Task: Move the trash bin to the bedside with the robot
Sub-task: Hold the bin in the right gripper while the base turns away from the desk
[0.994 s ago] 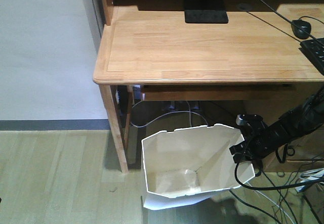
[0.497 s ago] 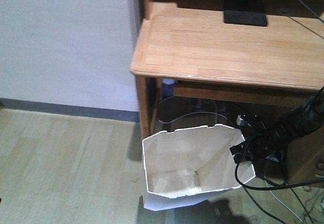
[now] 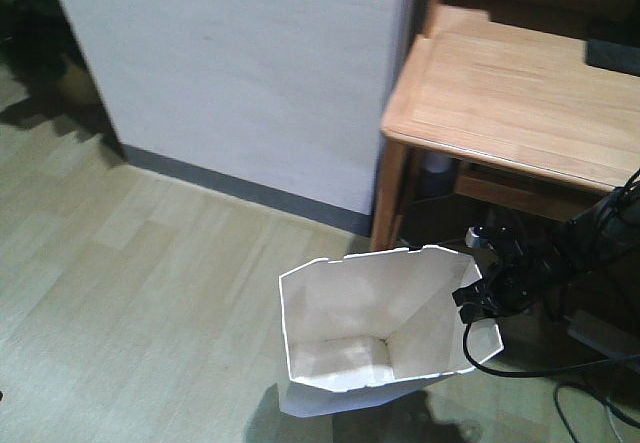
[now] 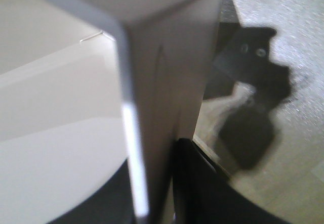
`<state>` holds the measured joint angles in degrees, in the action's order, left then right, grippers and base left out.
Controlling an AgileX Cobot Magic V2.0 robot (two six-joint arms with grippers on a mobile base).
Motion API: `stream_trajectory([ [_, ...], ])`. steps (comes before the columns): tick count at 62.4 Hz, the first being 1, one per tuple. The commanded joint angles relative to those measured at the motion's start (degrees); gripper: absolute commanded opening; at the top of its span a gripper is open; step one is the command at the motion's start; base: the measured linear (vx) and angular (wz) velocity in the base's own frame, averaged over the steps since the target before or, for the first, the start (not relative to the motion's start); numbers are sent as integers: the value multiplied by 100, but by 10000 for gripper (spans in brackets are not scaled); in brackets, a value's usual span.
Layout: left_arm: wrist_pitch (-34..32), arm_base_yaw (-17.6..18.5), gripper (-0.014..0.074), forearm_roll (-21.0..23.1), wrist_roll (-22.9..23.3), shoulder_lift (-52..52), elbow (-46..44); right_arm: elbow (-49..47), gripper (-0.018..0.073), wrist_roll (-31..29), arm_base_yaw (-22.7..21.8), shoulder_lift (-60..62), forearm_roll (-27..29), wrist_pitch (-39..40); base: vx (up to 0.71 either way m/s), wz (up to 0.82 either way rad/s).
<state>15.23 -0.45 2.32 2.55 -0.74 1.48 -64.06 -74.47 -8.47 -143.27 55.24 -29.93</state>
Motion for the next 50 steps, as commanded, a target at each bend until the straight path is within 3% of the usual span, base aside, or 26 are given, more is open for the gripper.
stream_trajectory([
  [1,-396,1,-6,25,32,-82,107,-74,-5,-47,-17,449,313,-995,-6,53],
  [50,-396,1,-6,25,32,-82,107,-74,-5,-47,-17,449,313,-995,2,44],
])
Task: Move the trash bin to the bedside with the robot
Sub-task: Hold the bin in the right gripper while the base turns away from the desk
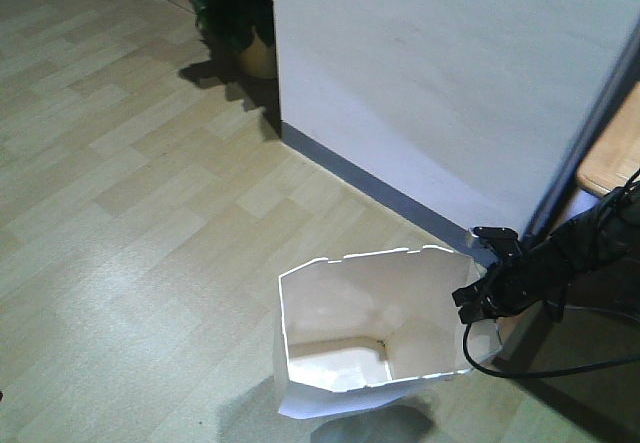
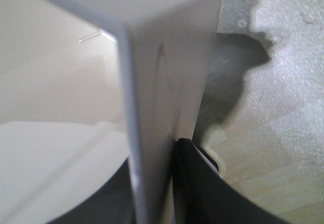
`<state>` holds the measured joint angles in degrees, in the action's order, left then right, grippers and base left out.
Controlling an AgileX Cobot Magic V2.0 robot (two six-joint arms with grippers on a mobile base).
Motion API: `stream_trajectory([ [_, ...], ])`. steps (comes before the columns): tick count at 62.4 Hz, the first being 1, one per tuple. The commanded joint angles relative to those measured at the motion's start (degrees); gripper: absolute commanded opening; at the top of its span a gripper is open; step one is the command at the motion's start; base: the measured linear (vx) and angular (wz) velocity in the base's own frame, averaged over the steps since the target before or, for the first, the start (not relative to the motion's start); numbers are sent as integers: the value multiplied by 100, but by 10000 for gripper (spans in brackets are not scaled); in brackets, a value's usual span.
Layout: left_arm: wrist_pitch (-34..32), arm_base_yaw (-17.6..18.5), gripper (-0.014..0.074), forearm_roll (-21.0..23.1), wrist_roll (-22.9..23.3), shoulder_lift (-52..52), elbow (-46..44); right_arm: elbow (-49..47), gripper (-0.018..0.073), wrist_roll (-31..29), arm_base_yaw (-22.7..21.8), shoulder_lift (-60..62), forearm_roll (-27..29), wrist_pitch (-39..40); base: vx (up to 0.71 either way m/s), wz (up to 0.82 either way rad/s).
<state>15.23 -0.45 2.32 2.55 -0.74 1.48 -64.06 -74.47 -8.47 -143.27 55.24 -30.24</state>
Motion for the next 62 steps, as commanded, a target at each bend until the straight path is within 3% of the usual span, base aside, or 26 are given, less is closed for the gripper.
stream_trajectory([
  [1,-396,1,-6,25,32,-82,107,-74,-5,-47,-17,449,313,-965,6,33],
  [62,-396,1,-6,25,32,-82,107,-74,-5,-47,-17,449,313,-965,9,54],
])
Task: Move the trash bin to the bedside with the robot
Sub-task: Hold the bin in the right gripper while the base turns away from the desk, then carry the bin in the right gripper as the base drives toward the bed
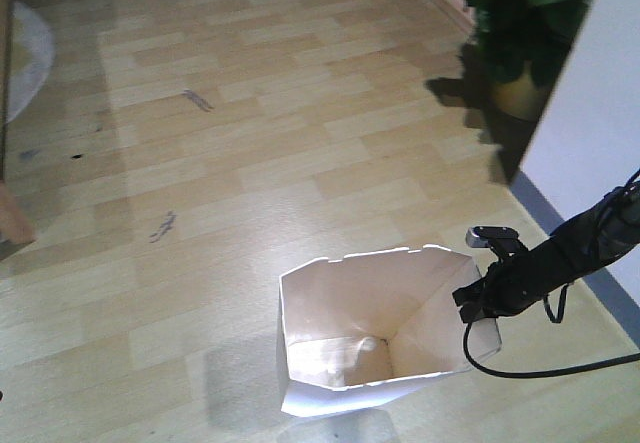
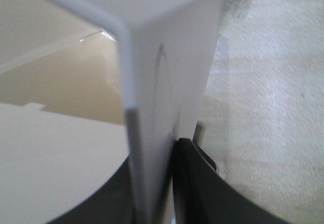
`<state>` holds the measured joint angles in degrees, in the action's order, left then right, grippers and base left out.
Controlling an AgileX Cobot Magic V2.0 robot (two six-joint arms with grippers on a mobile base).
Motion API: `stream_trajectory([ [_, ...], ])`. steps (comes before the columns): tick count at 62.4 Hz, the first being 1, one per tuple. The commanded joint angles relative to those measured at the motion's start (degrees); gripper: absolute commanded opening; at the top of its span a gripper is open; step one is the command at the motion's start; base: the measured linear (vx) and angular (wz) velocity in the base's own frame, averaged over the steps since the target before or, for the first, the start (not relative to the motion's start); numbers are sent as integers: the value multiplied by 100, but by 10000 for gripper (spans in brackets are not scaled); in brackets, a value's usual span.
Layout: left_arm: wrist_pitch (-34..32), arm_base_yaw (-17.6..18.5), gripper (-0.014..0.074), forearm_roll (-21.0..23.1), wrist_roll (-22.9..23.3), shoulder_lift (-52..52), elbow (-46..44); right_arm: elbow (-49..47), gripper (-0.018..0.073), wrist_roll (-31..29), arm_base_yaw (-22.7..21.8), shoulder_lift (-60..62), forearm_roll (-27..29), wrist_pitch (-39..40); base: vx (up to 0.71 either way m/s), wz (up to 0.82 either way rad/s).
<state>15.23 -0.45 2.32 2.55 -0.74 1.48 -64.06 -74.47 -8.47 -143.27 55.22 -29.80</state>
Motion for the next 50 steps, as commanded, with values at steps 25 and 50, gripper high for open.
stream_trajectory([
  [25,-396,1,-6,25,32,-82,107,-74,-5,-47,-17,449,315,-1009,12,42],
  [50,-396,1,-6,25,32,-82,107,-74,-5,-47,-17,449,315,-1009,17,11],
])
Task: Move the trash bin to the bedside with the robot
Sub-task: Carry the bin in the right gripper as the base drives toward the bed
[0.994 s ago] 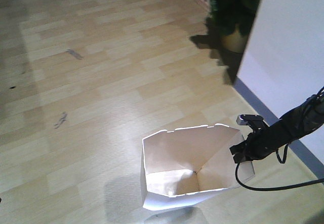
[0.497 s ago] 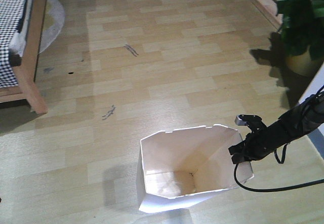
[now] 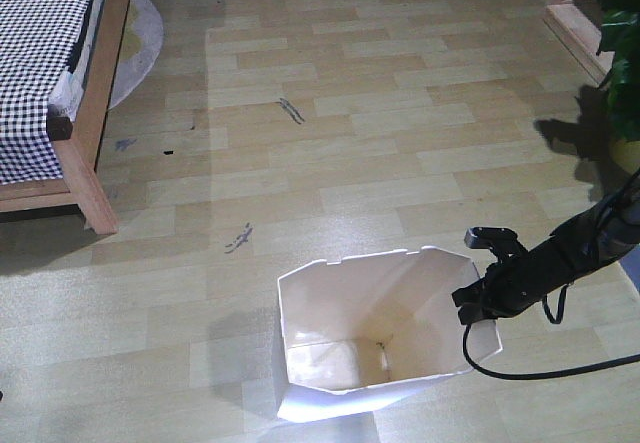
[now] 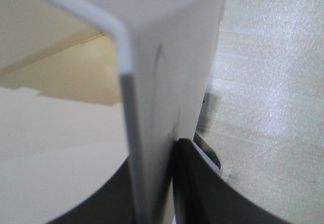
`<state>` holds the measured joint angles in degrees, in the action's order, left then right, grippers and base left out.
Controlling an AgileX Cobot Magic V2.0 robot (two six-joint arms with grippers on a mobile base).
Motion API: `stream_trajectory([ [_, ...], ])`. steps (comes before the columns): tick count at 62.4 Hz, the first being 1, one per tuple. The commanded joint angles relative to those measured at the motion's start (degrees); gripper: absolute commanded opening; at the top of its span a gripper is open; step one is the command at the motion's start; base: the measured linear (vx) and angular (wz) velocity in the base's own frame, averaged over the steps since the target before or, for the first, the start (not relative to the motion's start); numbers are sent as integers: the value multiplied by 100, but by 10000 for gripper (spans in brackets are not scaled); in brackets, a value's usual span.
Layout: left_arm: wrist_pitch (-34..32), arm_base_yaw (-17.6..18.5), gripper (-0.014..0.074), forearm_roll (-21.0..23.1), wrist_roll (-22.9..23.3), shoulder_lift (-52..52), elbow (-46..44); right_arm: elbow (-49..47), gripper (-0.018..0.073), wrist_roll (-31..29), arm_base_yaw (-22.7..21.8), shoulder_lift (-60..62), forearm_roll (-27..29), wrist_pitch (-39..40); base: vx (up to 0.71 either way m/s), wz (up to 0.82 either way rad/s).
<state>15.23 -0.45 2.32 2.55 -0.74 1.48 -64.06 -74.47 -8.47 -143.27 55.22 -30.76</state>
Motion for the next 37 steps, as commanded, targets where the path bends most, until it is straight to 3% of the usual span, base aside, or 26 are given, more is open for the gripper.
stream_trajectory([
  [1,-396,1,-6,25,32,-82,107,-74,-5,-47,-17,449,315,-913,19,4],
  [37,-396,1,-6,25,32,-82,107,-74,-5,-47,-17,449,315,-913,23,7],
])
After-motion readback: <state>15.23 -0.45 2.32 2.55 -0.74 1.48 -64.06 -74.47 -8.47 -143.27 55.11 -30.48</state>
